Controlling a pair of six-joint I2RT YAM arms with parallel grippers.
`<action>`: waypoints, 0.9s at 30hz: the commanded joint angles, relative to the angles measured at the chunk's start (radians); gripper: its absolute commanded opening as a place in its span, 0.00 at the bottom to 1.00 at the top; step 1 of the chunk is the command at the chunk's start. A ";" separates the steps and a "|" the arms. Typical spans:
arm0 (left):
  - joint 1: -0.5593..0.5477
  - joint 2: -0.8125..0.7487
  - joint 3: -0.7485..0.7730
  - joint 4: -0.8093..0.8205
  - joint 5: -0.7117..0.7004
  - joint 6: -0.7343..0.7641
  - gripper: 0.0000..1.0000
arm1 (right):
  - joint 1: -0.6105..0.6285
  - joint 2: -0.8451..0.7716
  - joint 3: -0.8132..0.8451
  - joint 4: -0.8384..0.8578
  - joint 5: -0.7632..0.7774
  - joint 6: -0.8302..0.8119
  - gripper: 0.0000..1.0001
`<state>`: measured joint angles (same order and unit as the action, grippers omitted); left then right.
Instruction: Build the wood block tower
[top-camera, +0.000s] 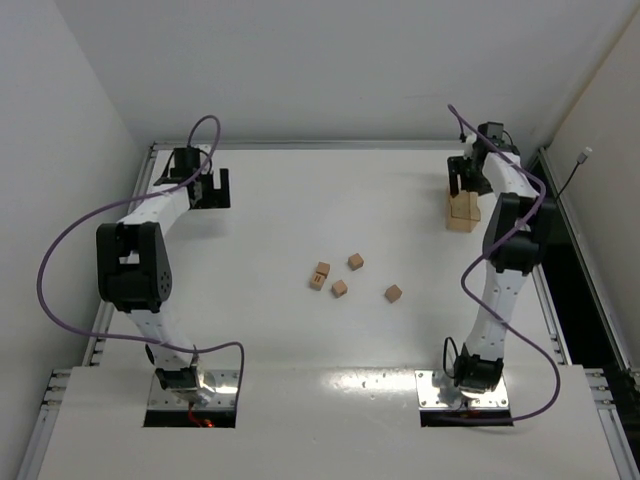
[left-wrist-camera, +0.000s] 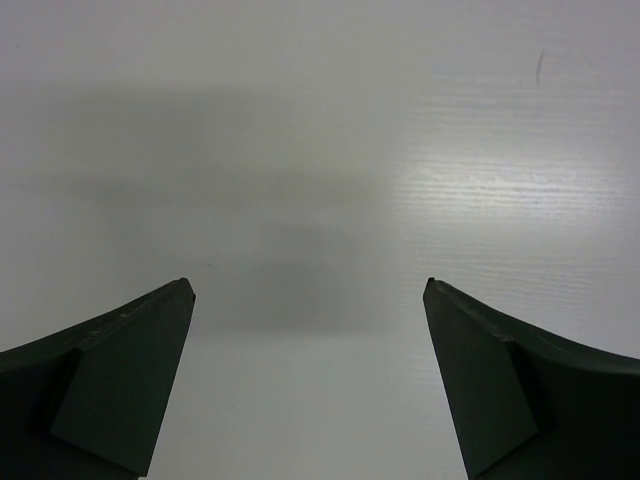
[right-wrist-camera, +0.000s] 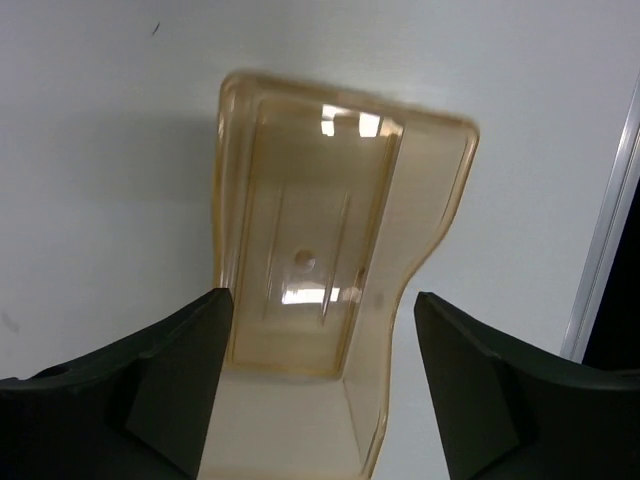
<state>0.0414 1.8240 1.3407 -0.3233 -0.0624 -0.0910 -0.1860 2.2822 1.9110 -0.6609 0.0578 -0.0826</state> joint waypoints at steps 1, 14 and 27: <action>-0.027 -0.095 -0.052 0.013 0.013 -0.007 0.99 | 0.016 -0.260 -0.091 0.064 -0.076 -0.011 0.73; -0.405 -0.249 -0.141 -0.023 0.151 0.163 0.99 | 0.224 -0.636 -0.584 0.004 -0.371 -0.167 0.92; -0.687 0.084 0.227 -0.148 0.190 0.336 0.99 | 0.166 -0.609 -0.610 0.026 -0.078 -0.036 0.83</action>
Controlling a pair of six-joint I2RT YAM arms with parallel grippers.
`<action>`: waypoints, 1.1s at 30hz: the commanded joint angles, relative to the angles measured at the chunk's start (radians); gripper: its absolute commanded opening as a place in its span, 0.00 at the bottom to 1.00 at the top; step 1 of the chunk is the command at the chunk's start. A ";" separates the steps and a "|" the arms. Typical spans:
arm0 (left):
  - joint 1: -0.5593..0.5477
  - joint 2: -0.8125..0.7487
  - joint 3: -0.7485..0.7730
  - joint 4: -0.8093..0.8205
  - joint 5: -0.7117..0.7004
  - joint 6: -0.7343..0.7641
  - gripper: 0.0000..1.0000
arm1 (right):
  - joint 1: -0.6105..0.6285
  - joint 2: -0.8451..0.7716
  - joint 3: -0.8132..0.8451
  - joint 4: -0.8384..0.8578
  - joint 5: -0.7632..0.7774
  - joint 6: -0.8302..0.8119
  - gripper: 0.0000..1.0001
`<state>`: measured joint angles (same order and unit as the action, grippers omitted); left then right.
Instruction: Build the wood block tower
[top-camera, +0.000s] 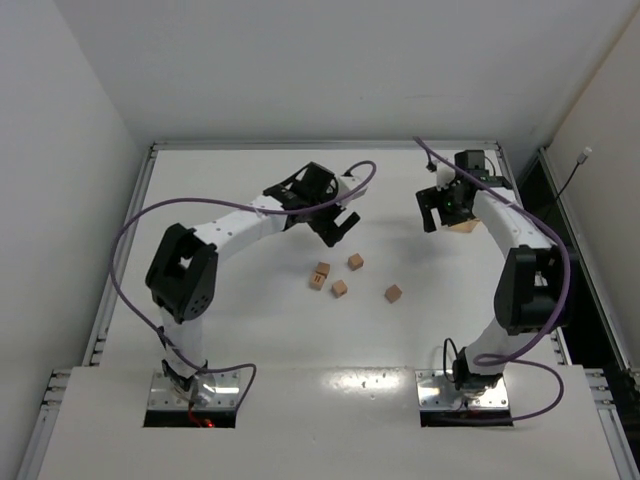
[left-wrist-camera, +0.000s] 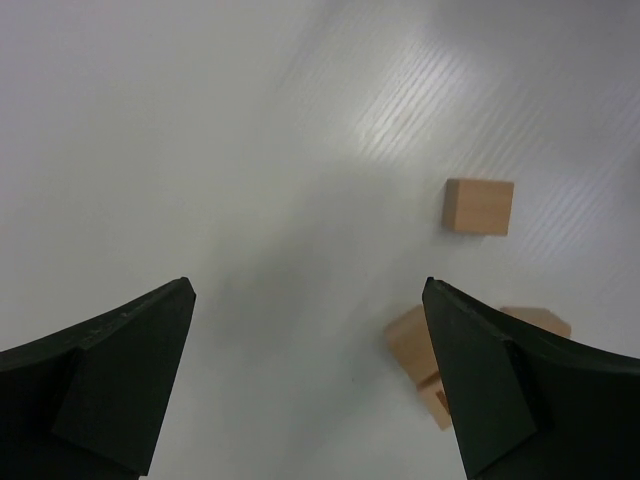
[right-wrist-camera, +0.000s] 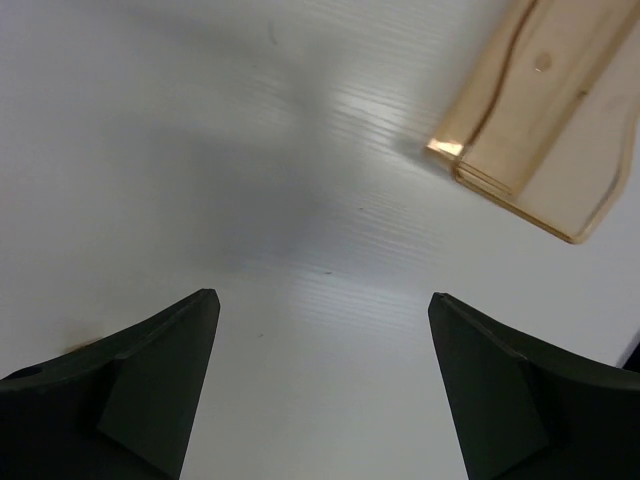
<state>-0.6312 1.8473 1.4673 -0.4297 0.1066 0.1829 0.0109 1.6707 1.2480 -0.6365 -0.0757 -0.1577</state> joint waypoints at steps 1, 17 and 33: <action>-0.028 0.079 0.116 -0.050 0.021 0.075 0.96 | -0.044 0.003 0.053 0.001 0.047 0.049 0.83; -0.090 0.176 0.172 -0.123 0.130 0.141 0.91 | -0.124 0.012 0.002 -0.008 0.011 0.030 0.83; -0.130 0.248 0.229 -0.103 0.154 0.035 0.91 | -0.143 -0.016 -0.018 -0.026 0.011 0.012 0.82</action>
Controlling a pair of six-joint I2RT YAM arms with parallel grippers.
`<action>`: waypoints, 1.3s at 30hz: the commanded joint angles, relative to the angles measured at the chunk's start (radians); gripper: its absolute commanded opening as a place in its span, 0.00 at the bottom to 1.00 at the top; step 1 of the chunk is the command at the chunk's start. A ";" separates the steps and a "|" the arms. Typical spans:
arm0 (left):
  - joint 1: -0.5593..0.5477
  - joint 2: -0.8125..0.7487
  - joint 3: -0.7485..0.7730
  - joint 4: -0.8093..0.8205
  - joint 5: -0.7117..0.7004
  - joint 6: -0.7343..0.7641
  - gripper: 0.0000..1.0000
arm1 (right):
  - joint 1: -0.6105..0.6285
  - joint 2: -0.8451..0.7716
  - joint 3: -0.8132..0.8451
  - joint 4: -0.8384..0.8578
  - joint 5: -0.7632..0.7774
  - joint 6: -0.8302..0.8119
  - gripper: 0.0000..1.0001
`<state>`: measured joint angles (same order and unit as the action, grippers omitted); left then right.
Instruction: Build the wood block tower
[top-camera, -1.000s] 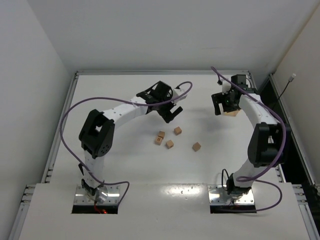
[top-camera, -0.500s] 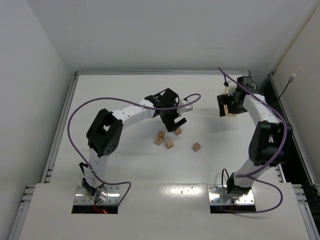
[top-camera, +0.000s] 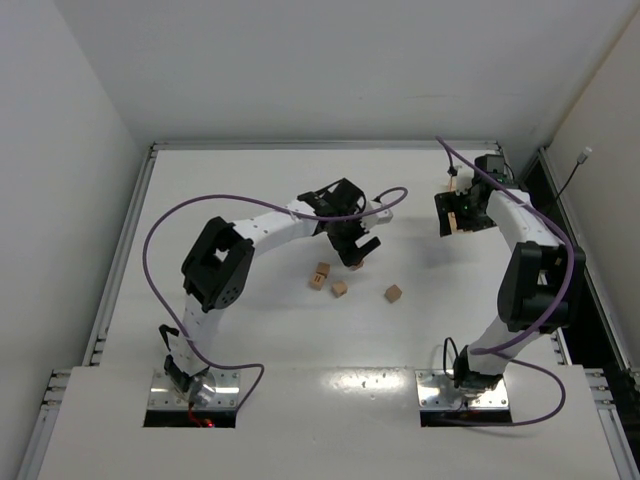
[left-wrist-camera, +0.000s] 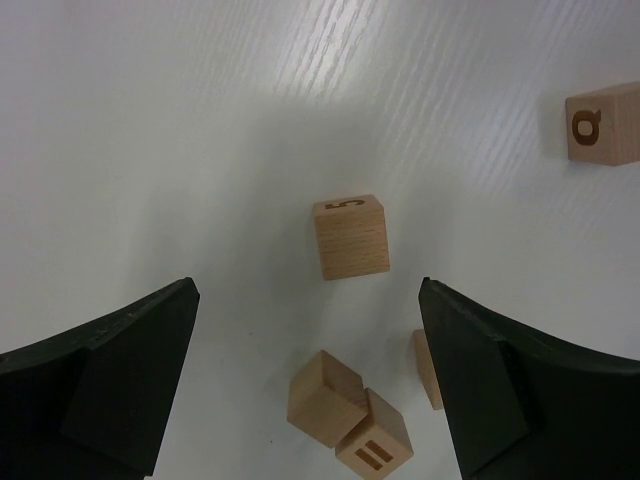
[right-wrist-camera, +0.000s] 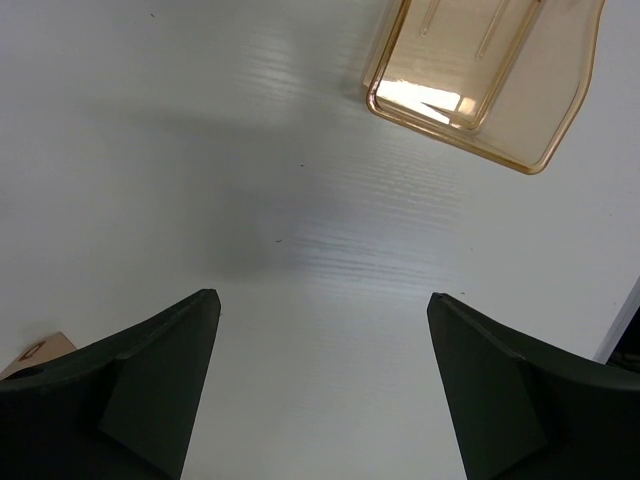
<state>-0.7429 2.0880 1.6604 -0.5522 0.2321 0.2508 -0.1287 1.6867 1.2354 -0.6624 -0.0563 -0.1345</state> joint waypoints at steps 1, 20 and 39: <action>-0.018 0.007 0.036 0.020 0.029 -0.033 0.91 | -0.003 -0.032 -0.005 0.000 -0.008 -0.011 0.82; -0.018 0.086 0.002 0.074 0.001 -0.064 0.85 | -0.022 -0.059 -0.016 -0.009 0.001 -0.020 0.82; 0.014 0.003 -0.077 0.136 -0.091 -0.197 0.00 | -0.020 -0.050 -0.044 -0.009 -0.028 -0.001 0.79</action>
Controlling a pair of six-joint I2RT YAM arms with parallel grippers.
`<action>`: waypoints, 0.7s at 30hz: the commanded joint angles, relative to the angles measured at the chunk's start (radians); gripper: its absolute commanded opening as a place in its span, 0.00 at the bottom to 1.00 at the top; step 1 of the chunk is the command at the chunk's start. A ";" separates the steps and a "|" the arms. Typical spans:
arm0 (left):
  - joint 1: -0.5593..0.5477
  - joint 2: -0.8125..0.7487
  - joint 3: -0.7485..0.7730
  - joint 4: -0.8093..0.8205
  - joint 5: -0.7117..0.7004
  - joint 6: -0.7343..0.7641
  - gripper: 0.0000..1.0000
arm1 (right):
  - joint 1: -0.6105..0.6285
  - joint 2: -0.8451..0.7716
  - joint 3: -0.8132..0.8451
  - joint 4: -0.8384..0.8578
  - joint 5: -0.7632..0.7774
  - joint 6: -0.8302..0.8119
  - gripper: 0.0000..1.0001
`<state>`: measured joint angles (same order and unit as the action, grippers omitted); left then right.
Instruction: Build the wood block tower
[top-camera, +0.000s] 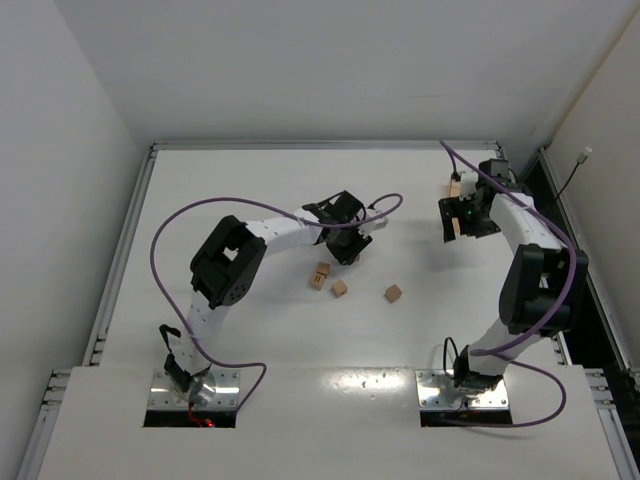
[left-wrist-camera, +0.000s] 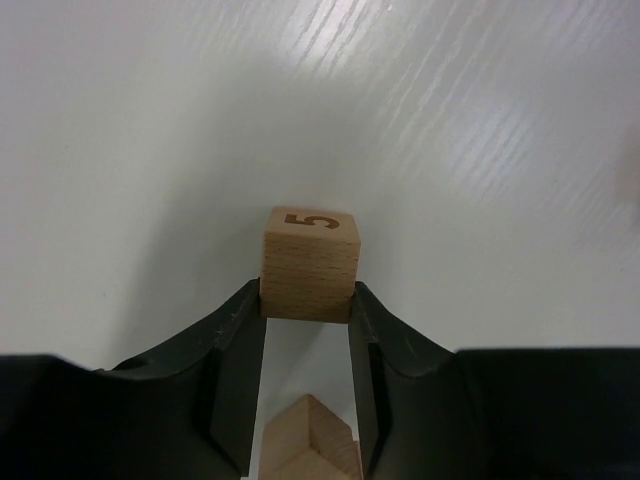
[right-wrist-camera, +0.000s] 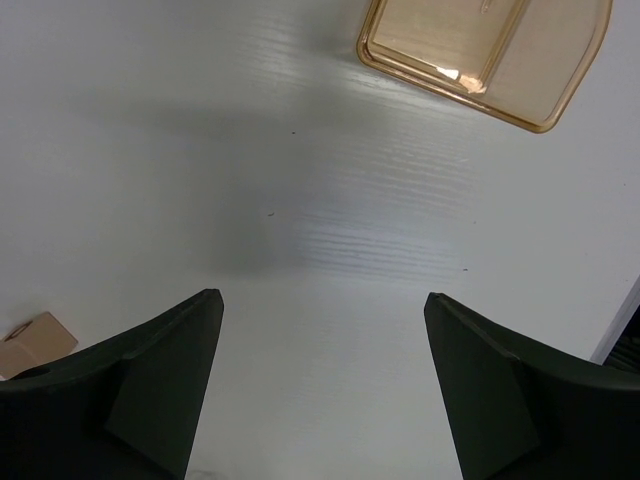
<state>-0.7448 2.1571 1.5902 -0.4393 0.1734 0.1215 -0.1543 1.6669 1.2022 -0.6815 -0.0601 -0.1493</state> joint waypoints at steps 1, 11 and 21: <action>0.036 -0.075 -0.007 0.024 -0.032 -0.091 0.00 | 0.006 -0.021 -0.010 0.010 -0.038 0.014 0.79; 0.123 -0.118 -0.049 0.054 -0.138 -0.189 0.00 | 0.015 -0.012 -0.001 0.019 -0.057 0.033 0.71; 0.170 0.027 0.134 -0.010 -0.267 -0.359 0.00 | 0.042 -0.024 -0.010 0.019 -0.047 0.051 0.71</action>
<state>-0.5777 2.1468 1.6581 -0.4492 -0.0254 -0.1459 -0.1265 1.6672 1.1912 -0.6819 -0.0975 -0.1230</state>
